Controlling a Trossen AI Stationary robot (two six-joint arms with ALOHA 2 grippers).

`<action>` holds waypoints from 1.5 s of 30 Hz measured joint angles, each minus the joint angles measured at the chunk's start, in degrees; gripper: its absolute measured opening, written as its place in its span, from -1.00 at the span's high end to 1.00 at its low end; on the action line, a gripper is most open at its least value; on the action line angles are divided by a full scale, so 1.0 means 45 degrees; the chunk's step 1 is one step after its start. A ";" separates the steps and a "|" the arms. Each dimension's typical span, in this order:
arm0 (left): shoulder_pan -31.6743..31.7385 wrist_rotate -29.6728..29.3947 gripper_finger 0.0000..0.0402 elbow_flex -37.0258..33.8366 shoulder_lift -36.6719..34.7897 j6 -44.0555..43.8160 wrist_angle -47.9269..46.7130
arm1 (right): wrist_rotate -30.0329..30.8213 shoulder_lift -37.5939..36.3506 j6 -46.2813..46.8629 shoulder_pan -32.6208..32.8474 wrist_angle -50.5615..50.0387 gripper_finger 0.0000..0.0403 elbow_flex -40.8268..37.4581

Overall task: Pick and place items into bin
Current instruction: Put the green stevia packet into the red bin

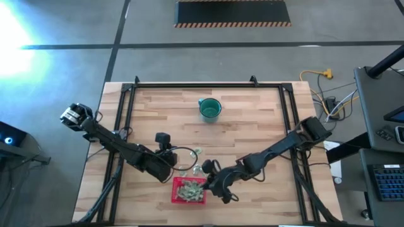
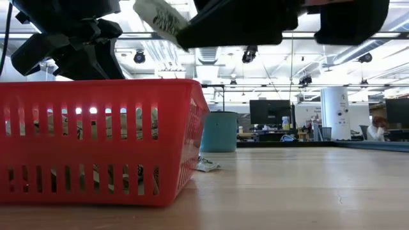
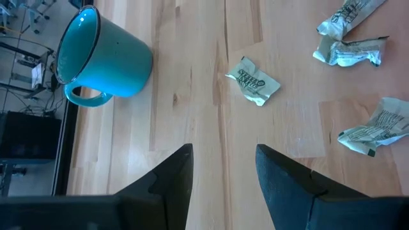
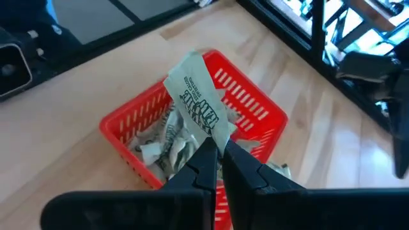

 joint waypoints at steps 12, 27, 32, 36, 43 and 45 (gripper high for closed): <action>0.0000 0.0010 0.24 -0.0005 0.0000 0.0000 -0.0008 | -0.0046 0.0060 0.0690 -0.0199 0.0016 0.90 0.0123; 0.0000 0.0011 0.24 -0.0063 0.0000 0.0014 0.0344 | 0.0457 -0.0219 0.0991 -0.0279 -0.1105 0.28 0.0094; 0.0095 0.0846 0.27 -0.0404 0.0000 0.1494 0.2246 | 0.1394 -0.0768 0.2691 -0.0287 -0.4259 0.30 0.0089; 0.0504 0.2554 0.35 -0.0837 0.0000 0.3150 0.4426 | 0.1337 -0.1257 0.4530 -0.0101 -0.6642 0.34 0.0094; 0.2148 0.4548 0.47 -0.1127 0.0000 0.4736 0.5677 | 0.0709 -0.1580 0.5257 0.0312 -0.7685 0.37 -0.0565; 0.2692 0.5325 0.48 -0.1127 0.0000 0.4765 0.5733 | 0.0681 -0.1712 0.5441 0.0311 -0.7765 0.37 -0.0879</action>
